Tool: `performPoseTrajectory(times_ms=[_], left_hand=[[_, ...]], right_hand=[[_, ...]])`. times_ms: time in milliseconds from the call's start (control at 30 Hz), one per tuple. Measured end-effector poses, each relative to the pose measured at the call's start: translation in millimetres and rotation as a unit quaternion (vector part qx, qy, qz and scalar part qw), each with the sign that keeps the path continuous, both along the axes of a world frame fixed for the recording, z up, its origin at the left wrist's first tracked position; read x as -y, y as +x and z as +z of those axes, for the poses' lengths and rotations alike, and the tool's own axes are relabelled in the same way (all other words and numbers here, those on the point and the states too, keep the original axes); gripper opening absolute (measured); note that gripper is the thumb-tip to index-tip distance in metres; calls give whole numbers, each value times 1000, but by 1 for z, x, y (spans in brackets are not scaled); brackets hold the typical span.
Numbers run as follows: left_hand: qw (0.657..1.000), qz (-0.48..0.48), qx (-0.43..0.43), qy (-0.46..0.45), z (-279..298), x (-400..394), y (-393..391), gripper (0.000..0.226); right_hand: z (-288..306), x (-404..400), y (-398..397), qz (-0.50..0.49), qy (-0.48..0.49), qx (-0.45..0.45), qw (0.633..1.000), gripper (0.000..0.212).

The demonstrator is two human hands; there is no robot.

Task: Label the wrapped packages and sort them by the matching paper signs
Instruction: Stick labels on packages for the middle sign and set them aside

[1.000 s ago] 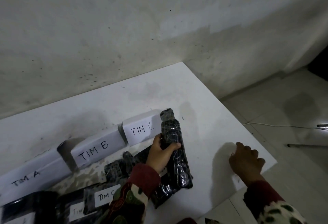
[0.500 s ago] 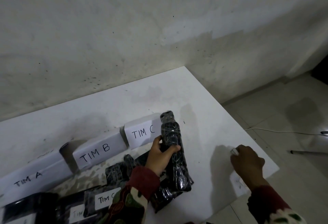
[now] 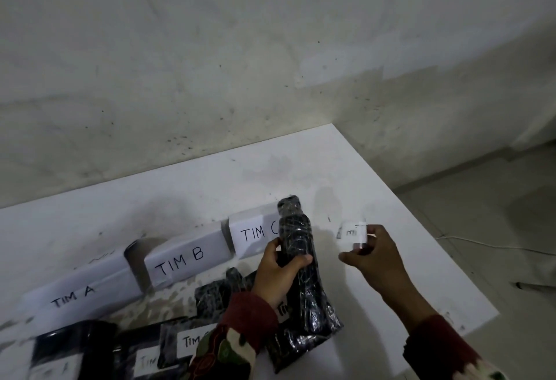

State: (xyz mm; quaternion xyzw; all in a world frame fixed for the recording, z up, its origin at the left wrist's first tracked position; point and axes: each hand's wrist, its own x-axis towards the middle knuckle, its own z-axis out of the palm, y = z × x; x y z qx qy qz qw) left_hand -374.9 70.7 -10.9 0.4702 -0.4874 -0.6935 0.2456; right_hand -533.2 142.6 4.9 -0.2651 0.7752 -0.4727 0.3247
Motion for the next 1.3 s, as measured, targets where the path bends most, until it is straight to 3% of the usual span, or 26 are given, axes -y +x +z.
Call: performPoseTrajectory(times_ms=[200,333,500,733,1000,1167,1300], left_hand=[[1000,16,13,-16,2,4,8,45],[999,26,14,-22,2,8,14,46],[999,39,0,-19,2,11,16,45],[997,65,-45,9,2,16,18,54],[991,82,-101,43,-4,23,22,35],[991,79,-100,37,-6,26,27,32],[993,75,-91,23,-5,26,28,37]], right_hand=[[5,11,21,47,-14,31,998,26],[8,15,29,27,-33,28,999,10],[10,17,41,51,-36,-92,994,18],[14,19,65,102,-58,-151,982,30],[12,20,85,144,-90,-275,946,24],[9,19,86,97,-114,-254,956,27],[9,19,87,40,-137,-184,972,37]])
